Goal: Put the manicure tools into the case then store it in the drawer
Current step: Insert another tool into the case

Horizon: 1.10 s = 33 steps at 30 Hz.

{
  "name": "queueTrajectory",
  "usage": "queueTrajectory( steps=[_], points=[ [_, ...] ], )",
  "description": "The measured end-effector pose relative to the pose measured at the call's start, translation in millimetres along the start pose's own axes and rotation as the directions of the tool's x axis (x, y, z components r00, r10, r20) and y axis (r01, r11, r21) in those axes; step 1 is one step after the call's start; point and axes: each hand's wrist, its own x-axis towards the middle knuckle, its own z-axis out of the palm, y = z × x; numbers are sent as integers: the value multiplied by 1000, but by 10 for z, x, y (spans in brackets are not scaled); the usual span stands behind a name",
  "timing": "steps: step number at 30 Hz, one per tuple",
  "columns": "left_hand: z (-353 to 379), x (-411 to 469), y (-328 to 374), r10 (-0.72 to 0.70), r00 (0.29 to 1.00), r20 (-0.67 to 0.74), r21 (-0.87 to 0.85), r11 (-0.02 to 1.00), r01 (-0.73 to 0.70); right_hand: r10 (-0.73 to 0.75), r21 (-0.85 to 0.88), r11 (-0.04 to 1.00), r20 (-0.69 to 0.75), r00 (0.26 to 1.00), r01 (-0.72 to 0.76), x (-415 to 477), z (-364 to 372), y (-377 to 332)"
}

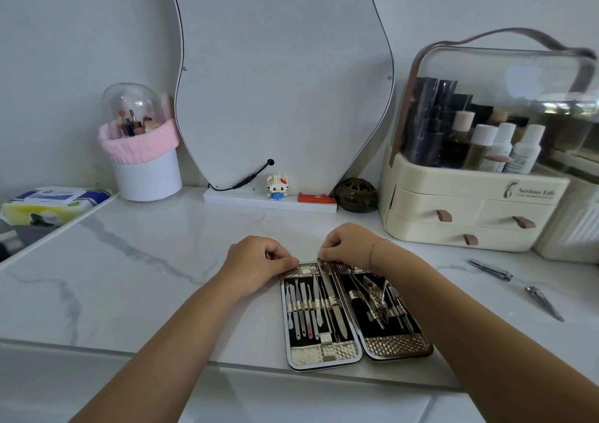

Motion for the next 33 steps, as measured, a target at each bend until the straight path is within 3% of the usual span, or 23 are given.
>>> queueTrajectory(
  steps=[20,28,33],
  points=[
    [-7,-8,2,0,1000,6,13,1000,0,-73,184,981,87,994,56,-52,-47,46],
    [-7,-4,-7,8,1000,4,9,1000,-8,-83,178,982,103,991,64,-52,-41,59],
    [-22,2,-10,8,1000,0,20,1000,-8,-110,184,976,-52,993,118,-186,-141,64]
  ],
)
